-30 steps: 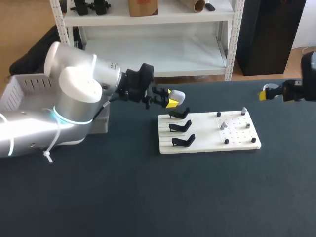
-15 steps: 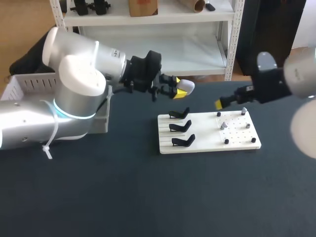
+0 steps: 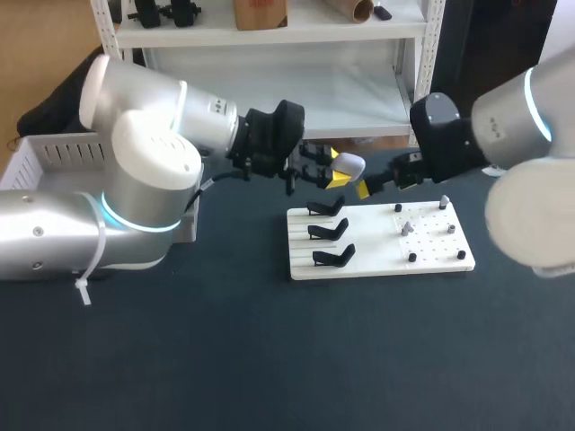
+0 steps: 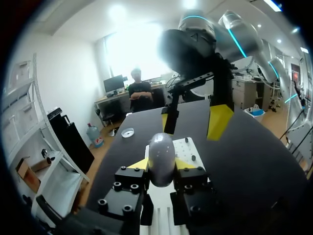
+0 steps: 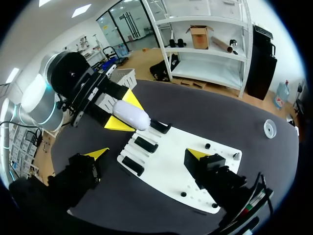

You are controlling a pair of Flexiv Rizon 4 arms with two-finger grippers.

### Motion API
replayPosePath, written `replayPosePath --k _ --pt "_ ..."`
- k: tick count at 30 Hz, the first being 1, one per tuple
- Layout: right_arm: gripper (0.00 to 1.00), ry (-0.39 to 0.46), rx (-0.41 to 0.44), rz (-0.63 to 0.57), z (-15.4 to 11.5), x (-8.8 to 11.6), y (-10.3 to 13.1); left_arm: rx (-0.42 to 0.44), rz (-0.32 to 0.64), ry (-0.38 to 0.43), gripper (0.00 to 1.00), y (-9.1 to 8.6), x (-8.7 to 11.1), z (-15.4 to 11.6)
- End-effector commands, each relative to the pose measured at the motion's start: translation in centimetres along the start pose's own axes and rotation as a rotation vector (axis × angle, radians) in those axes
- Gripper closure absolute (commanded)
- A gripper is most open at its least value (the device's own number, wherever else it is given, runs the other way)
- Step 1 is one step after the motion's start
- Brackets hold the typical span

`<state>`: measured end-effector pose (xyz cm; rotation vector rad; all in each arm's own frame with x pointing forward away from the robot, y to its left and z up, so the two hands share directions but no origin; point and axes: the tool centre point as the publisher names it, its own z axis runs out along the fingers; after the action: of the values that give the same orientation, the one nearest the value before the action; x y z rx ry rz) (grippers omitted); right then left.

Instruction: Pick up each earbud case from the left stands, insert the matching earbuds, close the lid, and place the case in the box.

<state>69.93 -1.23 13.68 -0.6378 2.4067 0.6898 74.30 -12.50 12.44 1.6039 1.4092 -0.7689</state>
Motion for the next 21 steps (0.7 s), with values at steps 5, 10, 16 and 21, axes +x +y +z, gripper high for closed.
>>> replayPosePath --k 5,10,16,21 --pt "0.00 0.006 -0.029 -0.002 0.3 -0.5 -0.1 -0.002 -0.003 0.005 1.00 -0.9 0.3 0.2" --pt "0.00 0.009 -0.021 -0.002 0.4 -0.8 -0.3 0.001 -0.004 0.001 1.00 -1.3 0.4 0.0" --pt "0.00 0.021 -0.014 0.005 1.0 -1.1 -0.8 0.005 0.004 -0.007 1.00 -1.5 0.1 -0.2" --pt "0.00 0.024 -0.012 0.013 1.1 -1.2 -0.9 0.012 0.016 -0.012 1.00 -1.9 -0.2 -0.2"
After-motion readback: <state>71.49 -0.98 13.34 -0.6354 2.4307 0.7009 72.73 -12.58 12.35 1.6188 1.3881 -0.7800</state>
